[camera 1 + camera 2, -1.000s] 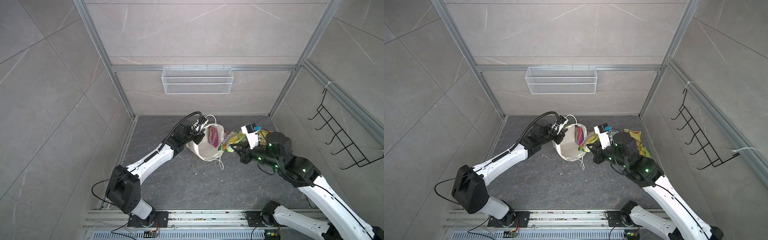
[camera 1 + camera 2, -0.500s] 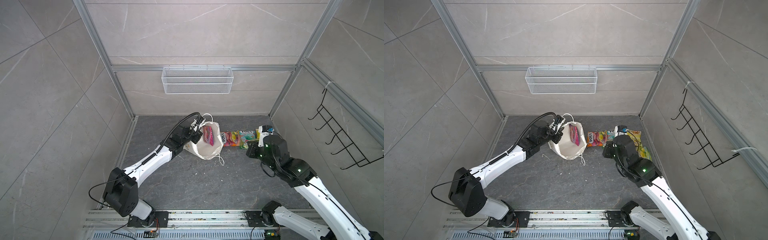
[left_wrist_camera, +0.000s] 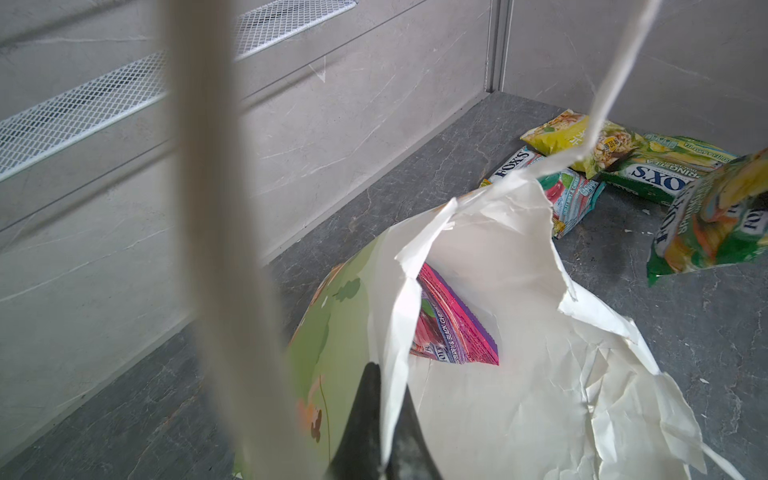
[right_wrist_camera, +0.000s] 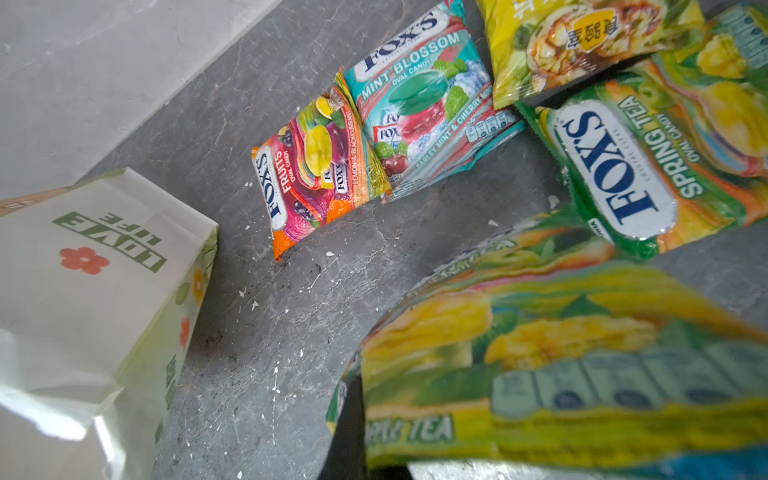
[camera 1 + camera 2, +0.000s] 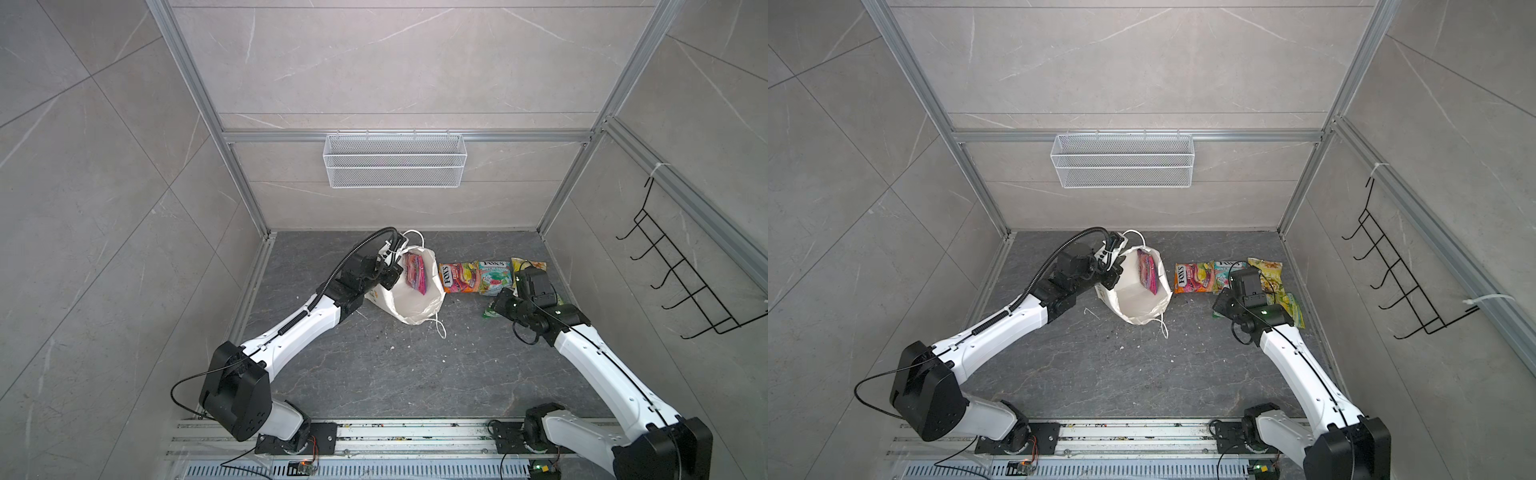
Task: Take the snacks out of the paper bag
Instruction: 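Carry the packet nearer the robot and lower it beside the green packet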
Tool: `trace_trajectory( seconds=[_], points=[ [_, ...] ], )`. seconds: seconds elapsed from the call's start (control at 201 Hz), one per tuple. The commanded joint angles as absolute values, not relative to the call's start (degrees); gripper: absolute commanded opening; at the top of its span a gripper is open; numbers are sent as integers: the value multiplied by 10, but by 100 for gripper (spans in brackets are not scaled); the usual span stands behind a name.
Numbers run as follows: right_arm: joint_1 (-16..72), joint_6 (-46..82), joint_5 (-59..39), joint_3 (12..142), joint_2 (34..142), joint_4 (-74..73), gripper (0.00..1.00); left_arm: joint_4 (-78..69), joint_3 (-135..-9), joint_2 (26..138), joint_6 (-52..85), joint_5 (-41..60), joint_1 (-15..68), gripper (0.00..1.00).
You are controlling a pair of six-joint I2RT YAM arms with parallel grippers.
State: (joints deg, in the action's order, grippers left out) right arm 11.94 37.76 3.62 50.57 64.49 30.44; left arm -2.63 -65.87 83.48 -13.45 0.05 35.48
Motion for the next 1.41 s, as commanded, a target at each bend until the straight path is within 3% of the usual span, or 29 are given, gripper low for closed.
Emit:
trace_trajectory(
  seconds=[0.0, 0.408, 1.03, 1.403],
  points=[
    [110, 365, 32, 490, 652, 229, 0, -54, -656, 809, -125, -2, 355, 0],
    [80, 417, 35, 420, 682, 164, 0, -43, -662, 807, -131, 1, 356, 0],
    [81, 574, 42, 311, 612, 230, 1, -48, -665, 817, -139, 3, 355, 0],
    [80, 640, 51, 298, 652, 164, 2, -53, -656, 812, -135, 2, 356, 0]
  ],
)
